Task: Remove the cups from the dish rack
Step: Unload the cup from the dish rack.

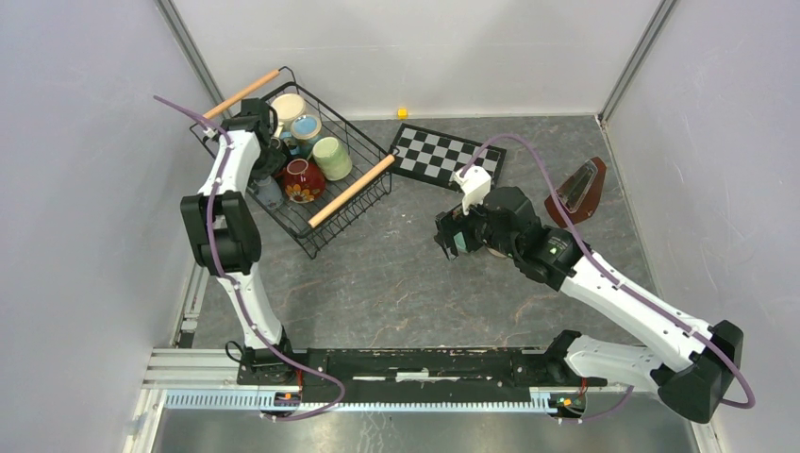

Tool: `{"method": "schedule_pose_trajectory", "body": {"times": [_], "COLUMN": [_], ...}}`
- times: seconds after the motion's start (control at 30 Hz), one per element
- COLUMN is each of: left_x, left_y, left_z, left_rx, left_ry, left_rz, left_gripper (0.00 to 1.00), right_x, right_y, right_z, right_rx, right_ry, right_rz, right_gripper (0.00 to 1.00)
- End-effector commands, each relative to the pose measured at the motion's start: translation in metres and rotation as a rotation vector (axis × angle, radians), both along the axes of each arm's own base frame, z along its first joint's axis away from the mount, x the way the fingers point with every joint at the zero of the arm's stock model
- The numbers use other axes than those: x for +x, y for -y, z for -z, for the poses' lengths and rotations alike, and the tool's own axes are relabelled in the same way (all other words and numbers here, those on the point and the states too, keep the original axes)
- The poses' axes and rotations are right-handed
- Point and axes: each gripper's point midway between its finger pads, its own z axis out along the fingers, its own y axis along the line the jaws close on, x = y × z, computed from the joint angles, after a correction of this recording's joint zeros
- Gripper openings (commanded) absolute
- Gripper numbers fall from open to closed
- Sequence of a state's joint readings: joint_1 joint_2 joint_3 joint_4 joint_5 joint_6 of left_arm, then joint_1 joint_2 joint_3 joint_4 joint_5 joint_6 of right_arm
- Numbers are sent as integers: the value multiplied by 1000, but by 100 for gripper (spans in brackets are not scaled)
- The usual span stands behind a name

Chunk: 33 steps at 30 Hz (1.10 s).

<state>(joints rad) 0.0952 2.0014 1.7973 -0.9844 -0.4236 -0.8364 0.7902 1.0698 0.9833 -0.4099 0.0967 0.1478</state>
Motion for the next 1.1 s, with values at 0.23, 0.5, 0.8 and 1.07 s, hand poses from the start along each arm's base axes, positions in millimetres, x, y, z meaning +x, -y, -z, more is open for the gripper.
{"method": "schedule_pose_trajectory", "body": {"times": [0.23, 0.5, 0.8, 1.07], "left_x": [12, 10, 7, 6], "left_y": [-11, -20, -22, -22], "left_z": [13, 17, 26, 12], "left_rx": [-7, 5, 1, 4], "left_ry": [17, 13, 1, 25], "left_rz": [-82, -132, -171, -159], "left_gripper": [80, 80, 70, 31], "right_x": [4, 4, 4, 3], "right_y": [-4, -5, -5, -5], "right_z": [5, 11, 14, 14], "right_rx": [-11, -21, -26, -23], "right_ry": [15, 5, 0, 0], "right_rz": [-11, -15, -16, -18], "right_gripper": [98, 98, 98, 98]}}
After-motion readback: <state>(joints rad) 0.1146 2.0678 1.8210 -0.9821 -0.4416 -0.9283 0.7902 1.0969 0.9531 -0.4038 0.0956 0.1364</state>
